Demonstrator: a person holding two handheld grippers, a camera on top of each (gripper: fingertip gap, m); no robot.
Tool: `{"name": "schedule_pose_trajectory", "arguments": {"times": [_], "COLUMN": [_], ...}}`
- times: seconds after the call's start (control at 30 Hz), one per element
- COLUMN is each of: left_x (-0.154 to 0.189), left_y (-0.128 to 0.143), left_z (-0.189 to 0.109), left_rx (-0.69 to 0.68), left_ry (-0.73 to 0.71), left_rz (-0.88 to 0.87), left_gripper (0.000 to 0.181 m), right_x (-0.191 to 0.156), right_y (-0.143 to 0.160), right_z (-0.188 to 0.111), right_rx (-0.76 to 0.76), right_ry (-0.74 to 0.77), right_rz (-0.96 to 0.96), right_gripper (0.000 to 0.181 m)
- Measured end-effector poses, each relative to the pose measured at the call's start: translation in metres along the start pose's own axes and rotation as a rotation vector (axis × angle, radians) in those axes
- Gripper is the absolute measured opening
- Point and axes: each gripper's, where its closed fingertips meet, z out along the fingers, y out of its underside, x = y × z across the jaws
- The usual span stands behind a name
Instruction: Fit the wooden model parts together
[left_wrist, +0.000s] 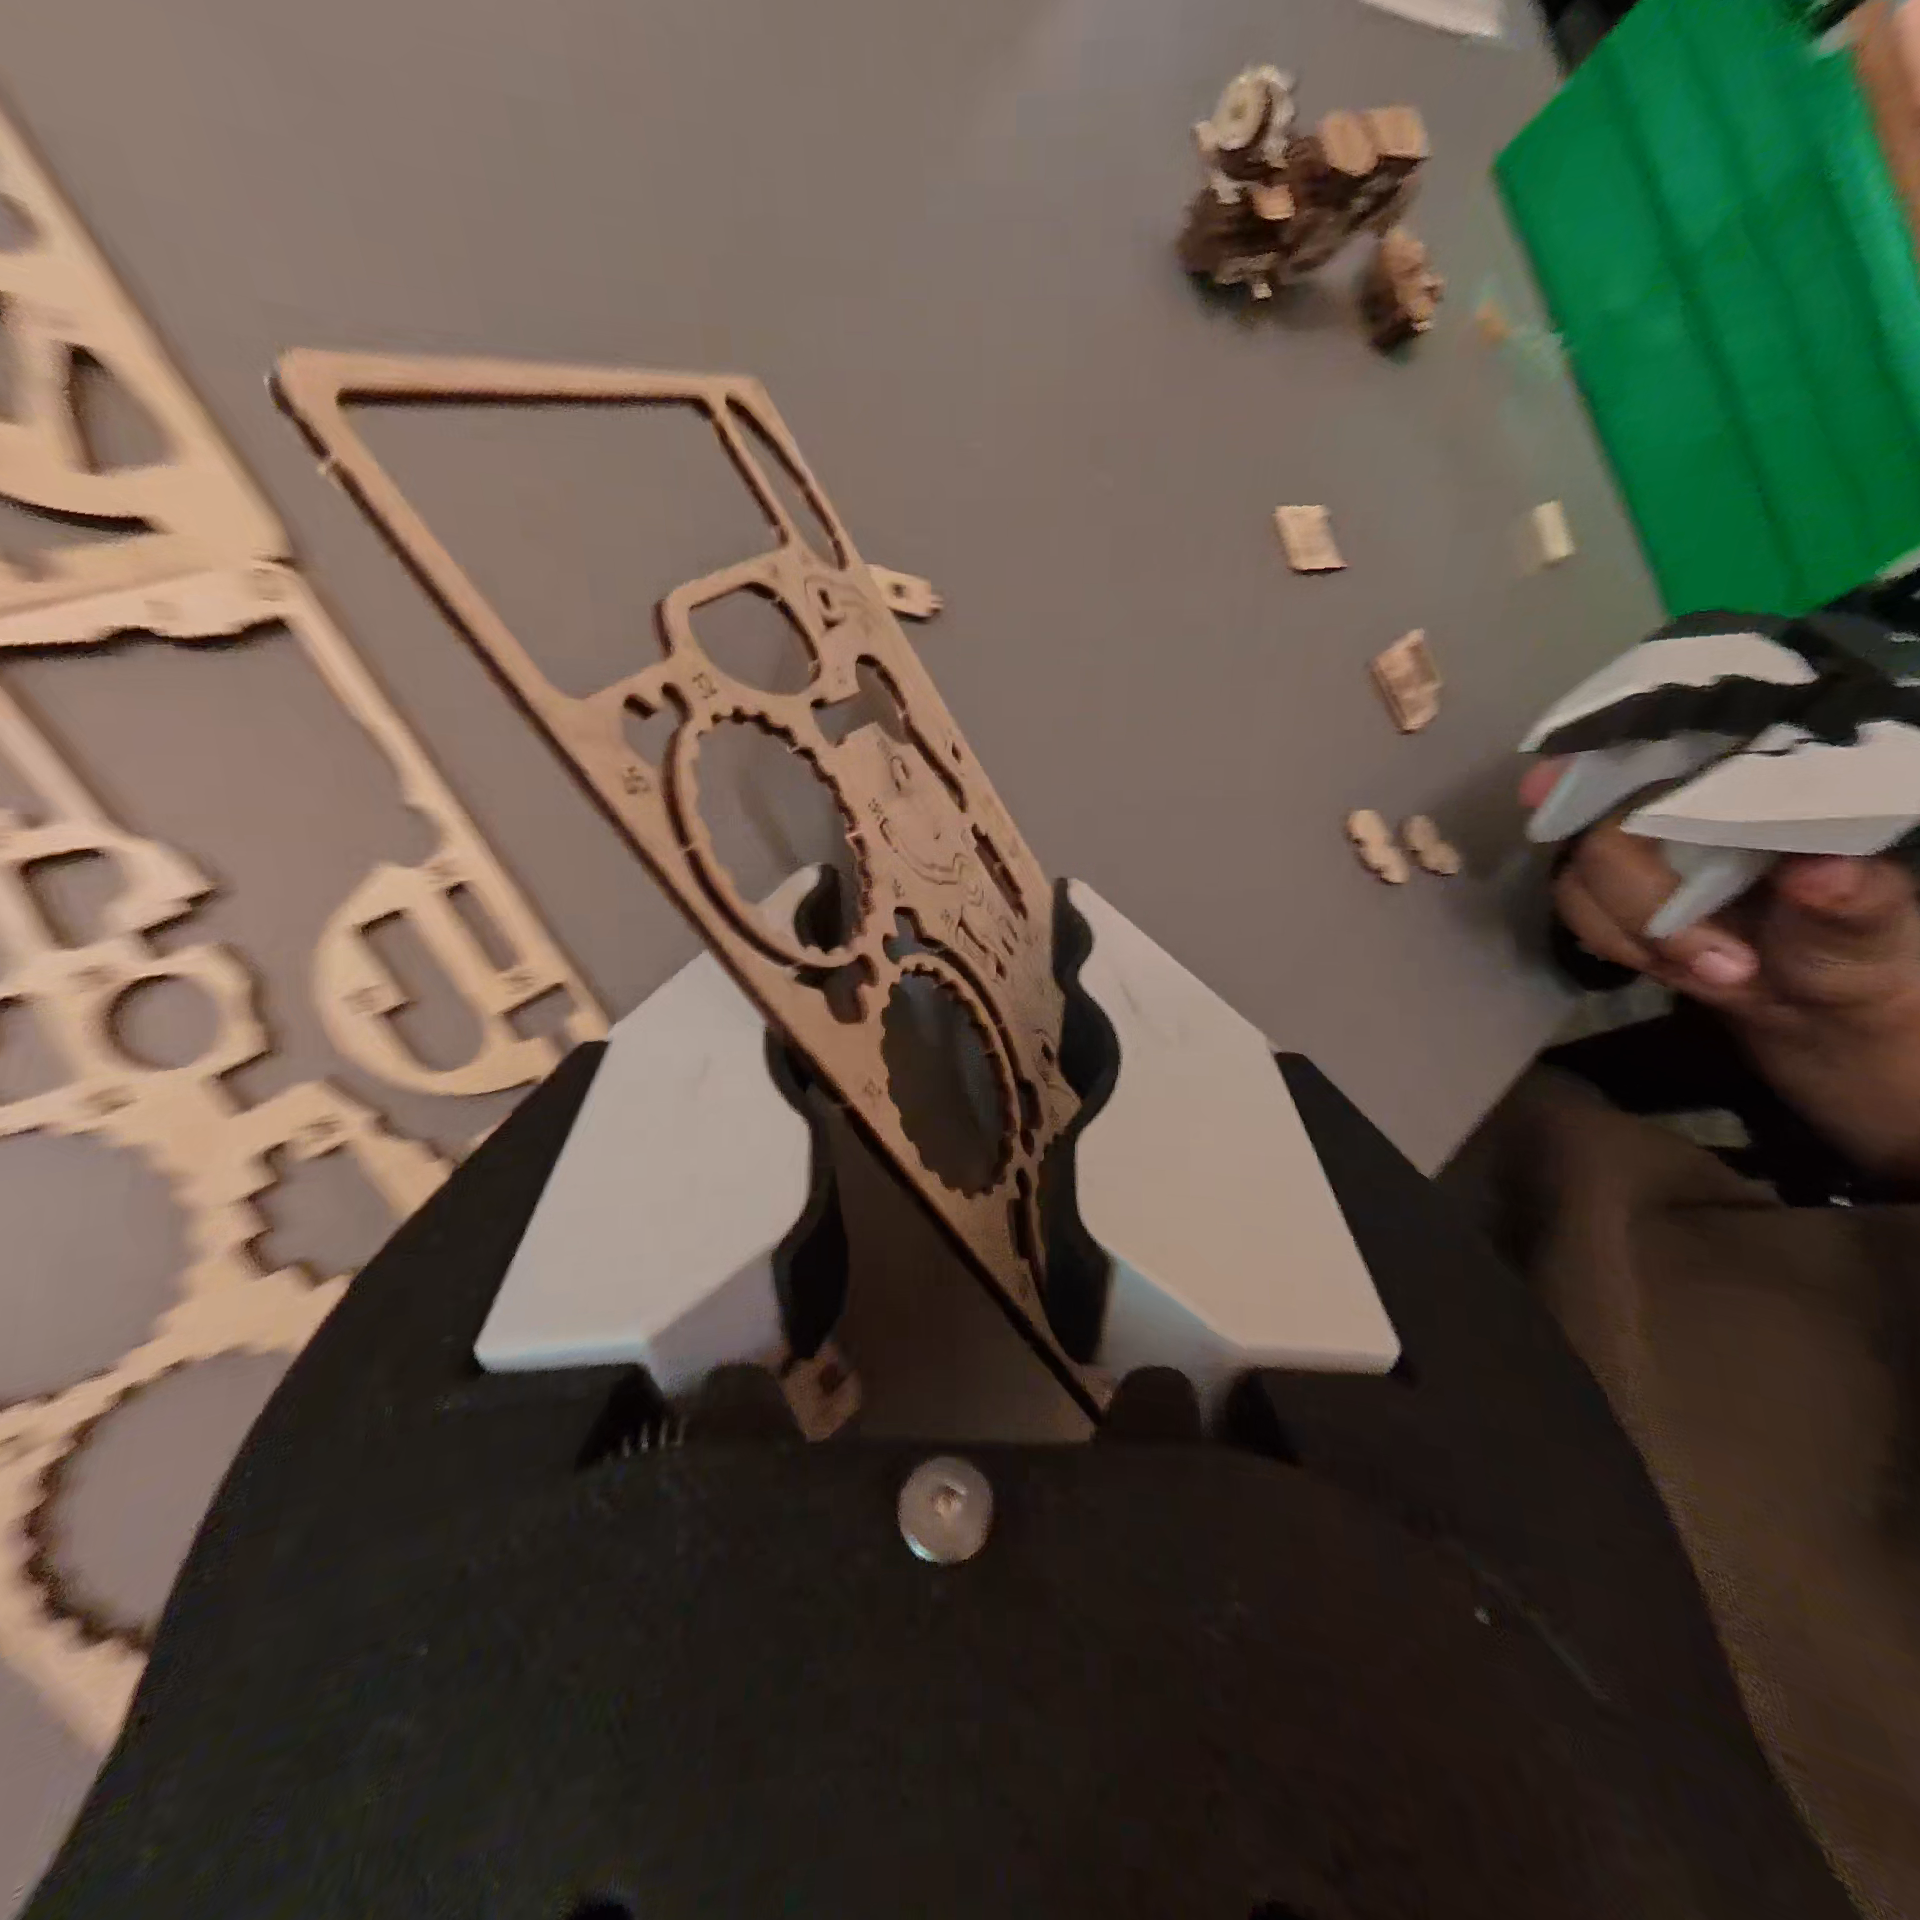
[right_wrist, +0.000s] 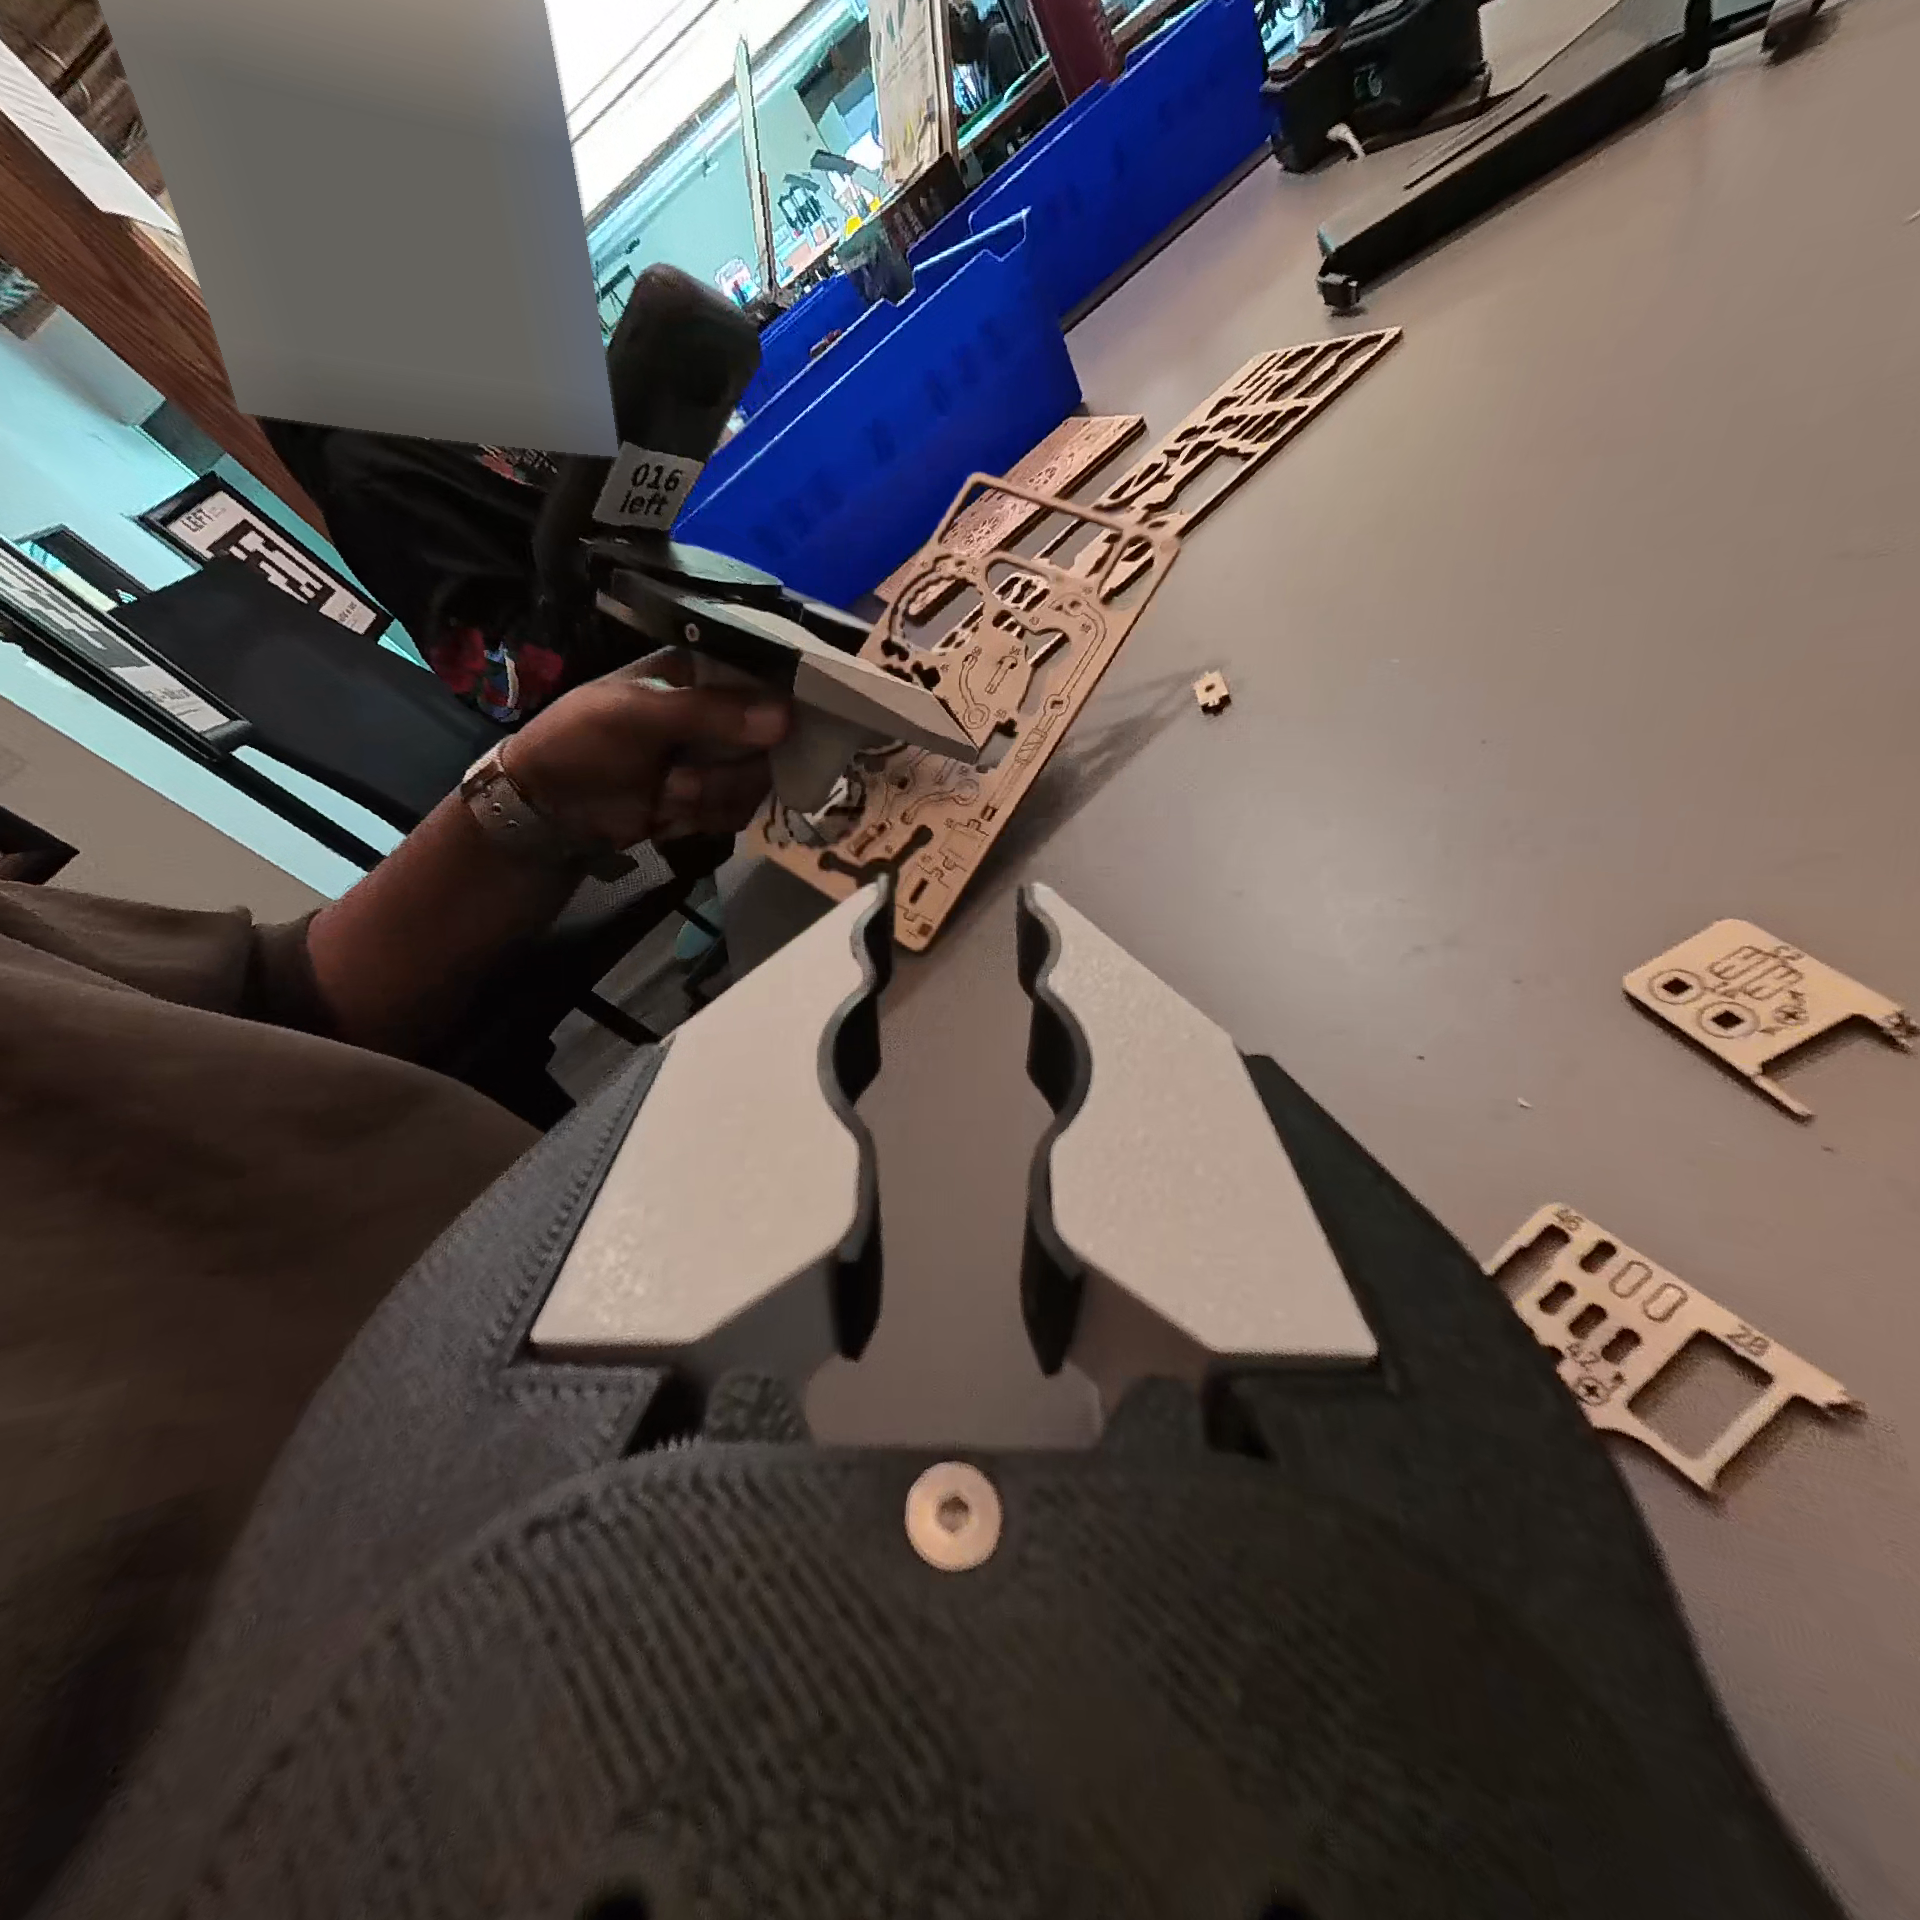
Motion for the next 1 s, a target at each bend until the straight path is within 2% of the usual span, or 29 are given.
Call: {"name": "schedule_pose_trajectory", "arguments": {"times": [0.03,0.17,0.37,0.53,0.63,0.77,0.9,1.0], "left_x": [-0.007,-0.022,-0.039,-0.046,-0.032,-0.003,0.049,0.085], "left_y": [-0.002,-0.01,-0.029,-0.048,-0.05,-0.044,-0.028,-0.007], "left_z": [-0.003,-0.011,-0.025,-0.048,-0.046,-0.03,-0.003,0.021], "left_rx": [0.006,0.037,0.15,0.238,0.287,0.293,0.271,0.205], "left_ry": [-0.041,-0.175,-0.394,-0.533,-0.462,-0.305,-0.089,0.032], "left_rz": [0.018,0.092,0.201,0.304,0.292,0.251,0.263,0.291], "left_gripper": [0.046,0.07,0.081,0.081,0.076,0.073,0.069,0.068], "right_x": [0.001,0.011,0.027,0.033,0.036,0.036,0.026,0.037], "right_y": [-0.001,-0.011,-0.028,-0.037,-0.041,-0.04,-0.014,0.01], "right_z": [-0.001,-0.011,-0.035,-0.047,-0.053,-0.055,-0.048,-0.045], "right_rx": [0.005,0.049,0.134,0.161,0.174,0.141,-0.083,-0.246], "right_ry": [0.001,0.032,0.077,0.115,0.133,0.131,0.101,0.211], "right_rz": [0.003,0.026,0.064,0.034,0.021,0.014,-0.152,-0.369], "right_gripper": [0.021,0.019,0.017,0.017,0.016,0.016,0.02,0.02]}}
